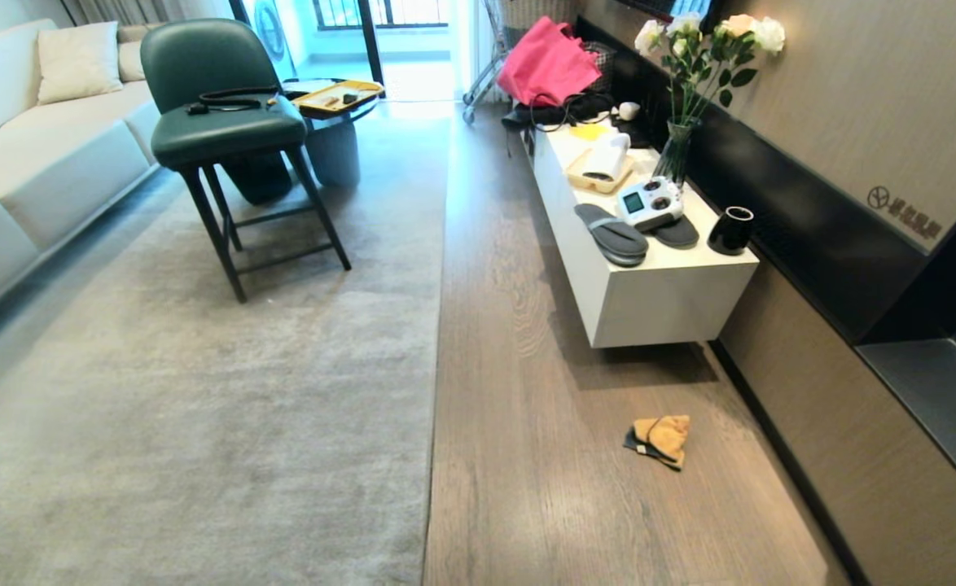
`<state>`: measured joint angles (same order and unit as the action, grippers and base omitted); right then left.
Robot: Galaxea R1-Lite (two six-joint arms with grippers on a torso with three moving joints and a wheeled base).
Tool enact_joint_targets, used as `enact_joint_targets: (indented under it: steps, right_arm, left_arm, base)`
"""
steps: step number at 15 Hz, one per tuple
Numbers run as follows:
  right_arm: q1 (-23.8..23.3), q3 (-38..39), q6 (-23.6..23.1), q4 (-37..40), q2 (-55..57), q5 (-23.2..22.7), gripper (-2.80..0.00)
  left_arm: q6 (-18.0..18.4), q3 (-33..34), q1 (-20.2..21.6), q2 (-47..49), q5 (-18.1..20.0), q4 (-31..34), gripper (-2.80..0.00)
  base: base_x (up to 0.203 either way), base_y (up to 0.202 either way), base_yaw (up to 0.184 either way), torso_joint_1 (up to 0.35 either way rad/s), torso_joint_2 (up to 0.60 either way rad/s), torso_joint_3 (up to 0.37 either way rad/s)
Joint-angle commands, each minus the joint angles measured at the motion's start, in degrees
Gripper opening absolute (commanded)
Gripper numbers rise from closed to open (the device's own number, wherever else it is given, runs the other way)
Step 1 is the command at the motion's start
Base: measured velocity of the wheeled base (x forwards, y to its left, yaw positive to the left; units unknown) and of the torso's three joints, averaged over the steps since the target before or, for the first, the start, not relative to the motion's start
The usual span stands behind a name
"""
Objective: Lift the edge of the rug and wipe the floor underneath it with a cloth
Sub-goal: Pick up the rag
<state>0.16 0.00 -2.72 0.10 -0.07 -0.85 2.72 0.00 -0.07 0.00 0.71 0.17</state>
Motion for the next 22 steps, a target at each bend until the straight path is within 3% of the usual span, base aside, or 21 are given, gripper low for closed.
enact_joint_targets:
  steps: [1, 6, 22]
  right_arm:
    - [0.02, 0.0, -0.01, 0.02, 0.07, -0.03, -2.8]
    - [0.02, 0.0, -0.01, 0.08, 0.07, -0.03, -2.8]
    - [0.02, 0.0, 1.22, 0.08, 0.07, 0.32, -2.8]
  left_arm:
    - [0.01, 0.0, -0.01, 0.0, 0.0, 0.01, -2.8]
    - [0.01, 0.0, -0.01, 0.0, 0.0, 0.01, -2.8]
    - [0.01, 0.0, -0.01, 0.0, 0.0, 0.03, -2.8]
  base:
    - [0.0, 0.0, 0.0, -0.002, 0.43, 0.429]
    - [0.0, 0.0, 0.0, 0.028, 0.35, 0.395]
    - [0.0, 0.0, 0.0, 0.011, 0.02, 0.024]
